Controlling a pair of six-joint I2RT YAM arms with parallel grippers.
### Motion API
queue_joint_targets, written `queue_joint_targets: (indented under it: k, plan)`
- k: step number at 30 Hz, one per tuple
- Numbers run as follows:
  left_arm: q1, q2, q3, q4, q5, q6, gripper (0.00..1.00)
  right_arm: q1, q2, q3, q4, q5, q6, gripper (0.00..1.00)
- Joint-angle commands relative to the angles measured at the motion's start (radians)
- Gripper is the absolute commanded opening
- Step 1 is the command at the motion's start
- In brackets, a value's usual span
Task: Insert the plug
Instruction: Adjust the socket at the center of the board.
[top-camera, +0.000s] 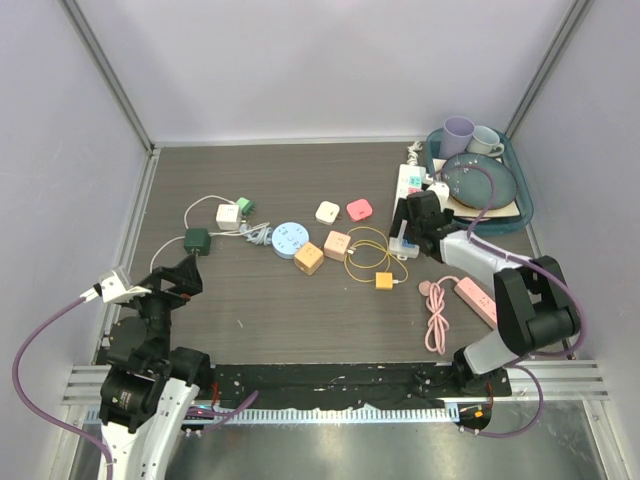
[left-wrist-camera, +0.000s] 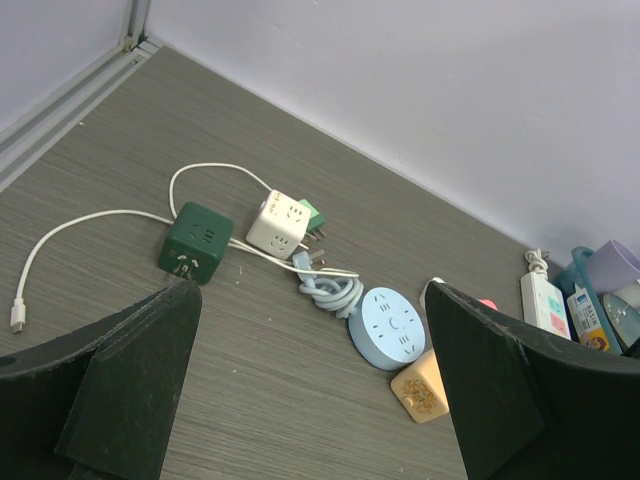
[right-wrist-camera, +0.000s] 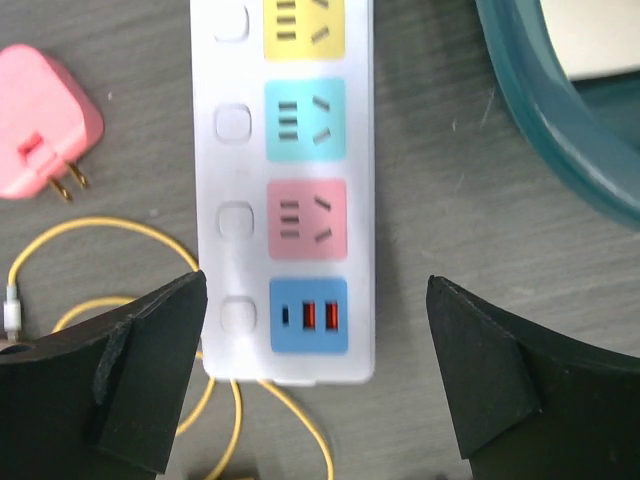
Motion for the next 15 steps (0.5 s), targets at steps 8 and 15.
queue_joint_targets:
  k: [8,15]
  plan:
    - [-0.006,-0.055,0.014,0.026,-0.002,-0.003,1.0,-0.015,0.249,0.253,-0.033,0.025,0.023,0.97]
    - [-0.007,-0.055,0.014,0.029,-0.002,-0.003,1.0,-0.019,0.311,0.286,-0.068,0.001,0.019,0.91]
